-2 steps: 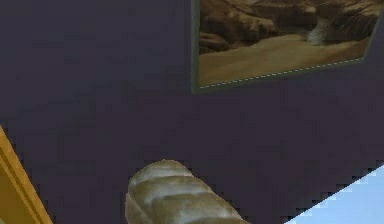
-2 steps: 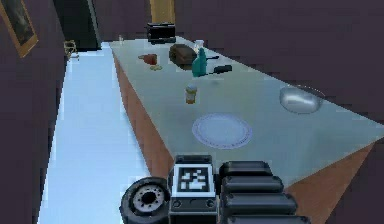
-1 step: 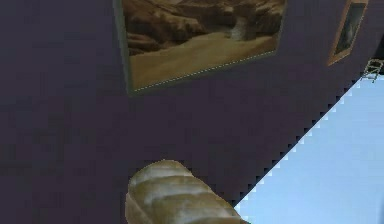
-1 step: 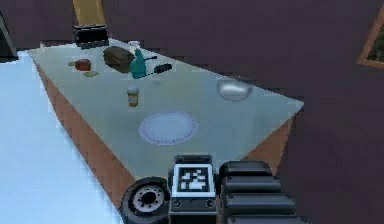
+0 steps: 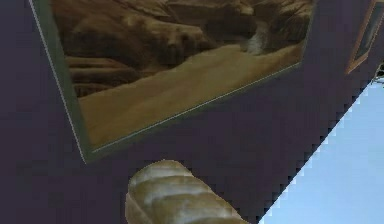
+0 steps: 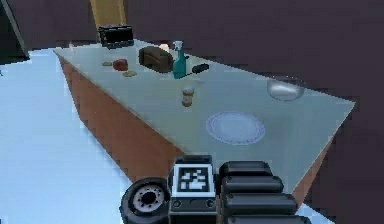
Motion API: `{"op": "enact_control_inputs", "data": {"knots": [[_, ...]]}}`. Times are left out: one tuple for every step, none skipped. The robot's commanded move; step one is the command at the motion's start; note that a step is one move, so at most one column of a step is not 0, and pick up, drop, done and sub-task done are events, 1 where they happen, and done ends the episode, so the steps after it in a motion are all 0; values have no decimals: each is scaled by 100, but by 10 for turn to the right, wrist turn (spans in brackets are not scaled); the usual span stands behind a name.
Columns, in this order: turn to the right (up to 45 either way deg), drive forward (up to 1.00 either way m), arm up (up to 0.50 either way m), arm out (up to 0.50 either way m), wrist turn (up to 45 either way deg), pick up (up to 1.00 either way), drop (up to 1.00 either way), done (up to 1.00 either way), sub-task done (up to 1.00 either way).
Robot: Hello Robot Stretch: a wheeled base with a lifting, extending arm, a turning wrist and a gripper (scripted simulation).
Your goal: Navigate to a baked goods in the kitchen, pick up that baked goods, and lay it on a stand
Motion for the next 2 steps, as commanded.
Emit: {"op": "enact_control_inputs", "data": {"knots": [[30,0,0,0,0,0,0,0,0],[0,10,0,0,0,0,0,0,0]]}}
